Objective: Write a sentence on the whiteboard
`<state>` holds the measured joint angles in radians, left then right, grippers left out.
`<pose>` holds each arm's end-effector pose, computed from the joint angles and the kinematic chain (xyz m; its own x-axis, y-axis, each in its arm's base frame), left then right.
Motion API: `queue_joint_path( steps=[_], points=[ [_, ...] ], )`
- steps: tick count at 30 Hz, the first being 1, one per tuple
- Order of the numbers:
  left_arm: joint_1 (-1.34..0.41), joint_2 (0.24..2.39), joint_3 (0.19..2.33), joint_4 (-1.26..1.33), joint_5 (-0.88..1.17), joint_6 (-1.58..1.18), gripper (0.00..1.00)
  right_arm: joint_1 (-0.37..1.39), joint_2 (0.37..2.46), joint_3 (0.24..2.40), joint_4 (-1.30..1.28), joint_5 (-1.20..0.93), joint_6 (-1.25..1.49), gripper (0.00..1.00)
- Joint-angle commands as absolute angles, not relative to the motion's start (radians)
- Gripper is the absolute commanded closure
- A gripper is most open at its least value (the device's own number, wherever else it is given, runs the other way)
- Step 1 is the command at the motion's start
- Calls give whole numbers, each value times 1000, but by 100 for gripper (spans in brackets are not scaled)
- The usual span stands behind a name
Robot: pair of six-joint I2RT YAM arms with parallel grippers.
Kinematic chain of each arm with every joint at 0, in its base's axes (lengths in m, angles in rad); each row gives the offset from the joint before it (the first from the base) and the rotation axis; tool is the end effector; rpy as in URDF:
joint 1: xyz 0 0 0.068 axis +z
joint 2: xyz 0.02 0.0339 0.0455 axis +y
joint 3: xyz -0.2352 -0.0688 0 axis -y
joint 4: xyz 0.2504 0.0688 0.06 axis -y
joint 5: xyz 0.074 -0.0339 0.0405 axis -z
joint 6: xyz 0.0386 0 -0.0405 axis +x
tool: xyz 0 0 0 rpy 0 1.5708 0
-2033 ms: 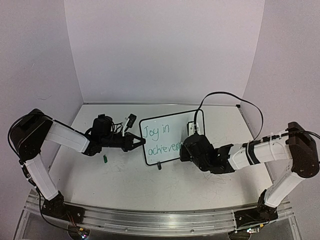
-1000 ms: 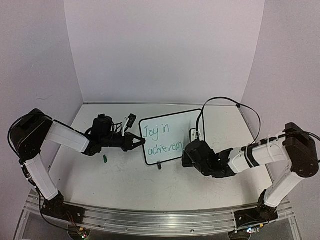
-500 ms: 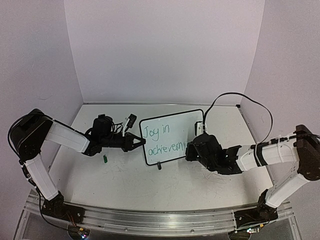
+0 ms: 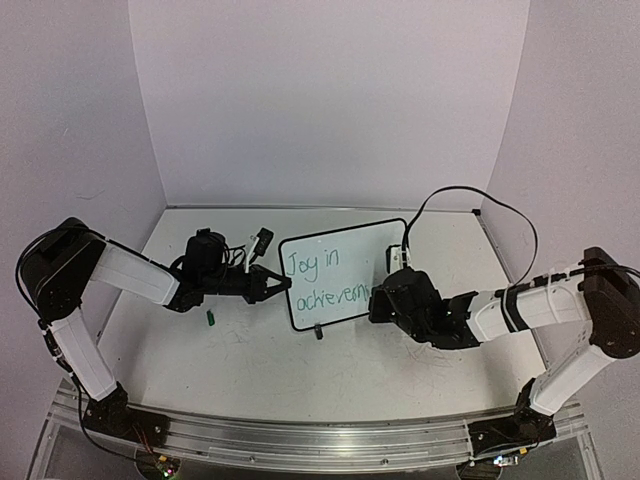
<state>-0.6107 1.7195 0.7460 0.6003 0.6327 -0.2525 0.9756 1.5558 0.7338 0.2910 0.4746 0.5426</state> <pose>0.2681 -0.2155 0.1345 -0.5174 0.1163 -0.8478 0.8099 0.3862 -0.4414 0.1964 0.2586 0.1512 -0.5094 0.0669 -0.8579 -0.2949 0.9230 0.2471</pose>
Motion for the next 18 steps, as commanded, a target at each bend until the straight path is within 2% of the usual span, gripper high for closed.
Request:
queue_joint_path(
  steps=[1, 18],
  points=[
    [-614, 1707, 774, 575, 605, -209, 100, 970, 1565, 727, 316, 484, 548, 100],
    [-614, 1701, 772, 573, 605, -207, 100, 957, 1557, 718, 293, 539, 579, 100]
  ],
)
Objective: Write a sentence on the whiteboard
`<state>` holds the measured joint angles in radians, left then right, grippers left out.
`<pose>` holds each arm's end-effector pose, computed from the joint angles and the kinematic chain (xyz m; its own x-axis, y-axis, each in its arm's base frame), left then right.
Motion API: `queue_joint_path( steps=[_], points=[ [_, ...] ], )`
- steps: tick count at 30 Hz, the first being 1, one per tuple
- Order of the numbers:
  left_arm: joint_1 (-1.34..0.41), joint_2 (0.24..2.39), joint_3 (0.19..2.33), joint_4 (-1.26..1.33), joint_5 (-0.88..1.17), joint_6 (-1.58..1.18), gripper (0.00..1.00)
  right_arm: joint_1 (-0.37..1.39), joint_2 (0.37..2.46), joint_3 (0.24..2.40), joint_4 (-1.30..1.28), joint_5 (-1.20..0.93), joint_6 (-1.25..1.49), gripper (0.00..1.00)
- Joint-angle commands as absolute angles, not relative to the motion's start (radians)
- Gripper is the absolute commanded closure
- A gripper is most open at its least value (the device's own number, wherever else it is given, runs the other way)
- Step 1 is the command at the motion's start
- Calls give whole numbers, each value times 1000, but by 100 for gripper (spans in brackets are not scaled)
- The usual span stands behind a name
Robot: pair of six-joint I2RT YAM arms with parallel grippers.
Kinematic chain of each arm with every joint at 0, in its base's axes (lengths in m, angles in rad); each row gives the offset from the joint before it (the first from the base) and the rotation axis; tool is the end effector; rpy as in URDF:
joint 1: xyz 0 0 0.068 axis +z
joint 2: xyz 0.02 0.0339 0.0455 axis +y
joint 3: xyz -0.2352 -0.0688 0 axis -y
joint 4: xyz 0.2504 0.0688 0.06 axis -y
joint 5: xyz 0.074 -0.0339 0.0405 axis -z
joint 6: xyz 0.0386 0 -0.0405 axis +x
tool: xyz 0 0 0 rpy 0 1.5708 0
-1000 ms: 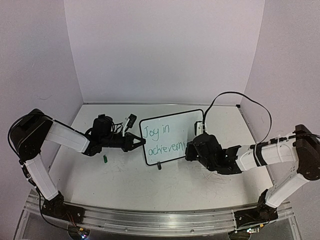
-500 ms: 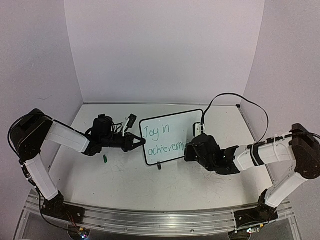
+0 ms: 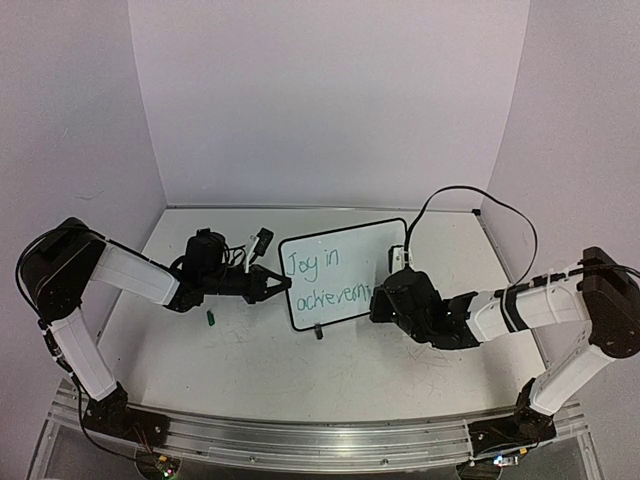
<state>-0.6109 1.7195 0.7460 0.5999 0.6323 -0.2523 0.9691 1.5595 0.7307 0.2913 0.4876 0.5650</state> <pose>0.2680 -0.2155 0.1344 -0.5175 0.1166 -0.8477 0.8099 0.3865 -0.4413 0.1981 0.2566 0.1493 -0.5127 0.0889 -0.8539 -0.2676 0.9285 0.2573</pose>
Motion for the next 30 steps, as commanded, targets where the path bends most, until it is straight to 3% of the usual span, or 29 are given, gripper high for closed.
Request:
queue_joint_path(
  steps=[1, 30],
  points=[
    [-614, 1702, 772, 572, 604, -206, 100, 957, 1555, 719, 291, 544, 579, 100],
    [-614, 1712, 777, 572, 610, -207, 100, 956, 1530, 775, 302, 533, 500, 100]
  ],
)
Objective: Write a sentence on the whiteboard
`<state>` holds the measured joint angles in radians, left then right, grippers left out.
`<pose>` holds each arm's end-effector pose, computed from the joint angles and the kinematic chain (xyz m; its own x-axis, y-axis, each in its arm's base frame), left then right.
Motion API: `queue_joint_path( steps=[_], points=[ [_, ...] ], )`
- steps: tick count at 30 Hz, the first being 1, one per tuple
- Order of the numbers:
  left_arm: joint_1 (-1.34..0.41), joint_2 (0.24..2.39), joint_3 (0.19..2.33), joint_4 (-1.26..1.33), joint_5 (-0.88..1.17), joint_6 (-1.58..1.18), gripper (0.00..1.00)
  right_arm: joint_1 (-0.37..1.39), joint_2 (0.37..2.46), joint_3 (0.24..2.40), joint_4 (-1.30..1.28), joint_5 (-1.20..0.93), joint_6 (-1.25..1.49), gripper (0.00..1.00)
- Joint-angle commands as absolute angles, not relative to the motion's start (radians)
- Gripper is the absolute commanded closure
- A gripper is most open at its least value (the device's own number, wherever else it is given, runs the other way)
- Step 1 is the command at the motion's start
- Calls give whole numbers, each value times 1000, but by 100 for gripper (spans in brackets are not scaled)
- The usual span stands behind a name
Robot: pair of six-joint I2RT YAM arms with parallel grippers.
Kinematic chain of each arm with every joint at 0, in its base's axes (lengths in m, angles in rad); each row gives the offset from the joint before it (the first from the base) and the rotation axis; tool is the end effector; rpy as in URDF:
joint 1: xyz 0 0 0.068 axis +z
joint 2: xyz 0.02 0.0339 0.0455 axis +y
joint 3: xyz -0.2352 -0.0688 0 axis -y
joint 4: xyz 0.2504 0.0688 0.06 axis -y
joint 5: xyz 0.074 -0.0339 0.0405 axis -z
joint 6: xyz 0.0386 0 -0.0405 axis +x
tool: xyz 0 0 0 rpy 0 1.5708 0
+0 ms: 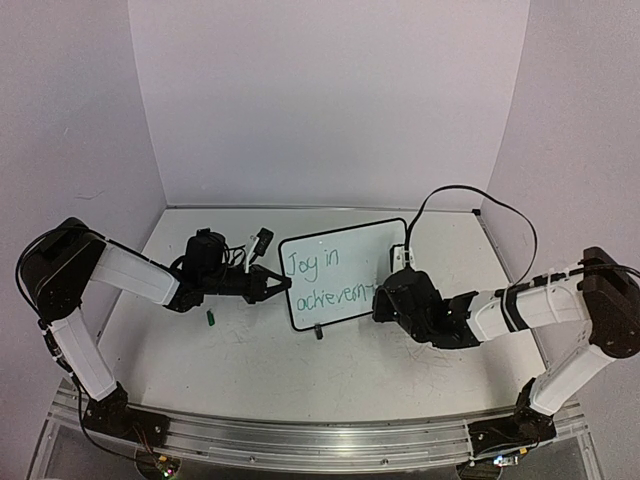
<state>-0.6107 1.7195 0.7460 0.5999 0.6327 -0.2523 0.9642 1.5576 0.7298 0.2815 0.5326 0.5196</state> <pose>0.2680 -0.2155 0.1344 -0.5176 0.1166 -0.8477 0.8099 0.3863 -0.4414 0.1997 0.2535 0.1491 -0.4857 0.0503 -0.8727 -0.2526 0.9477 0.1953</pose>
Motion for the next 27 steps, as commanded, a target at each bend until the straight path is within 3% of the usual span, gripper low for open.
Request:
queue_joint_path(
  steps=[1, 27],
  points=[
    [-614, 1712, 777, 572, 609, -207, 100, 956, 1530, 776, 303, 532, 499, 100],
    [-614, 1714, 779, 572, 611, -207, 100, 967, 1564, 737, 311, 485, 548, 100]
  ],
)
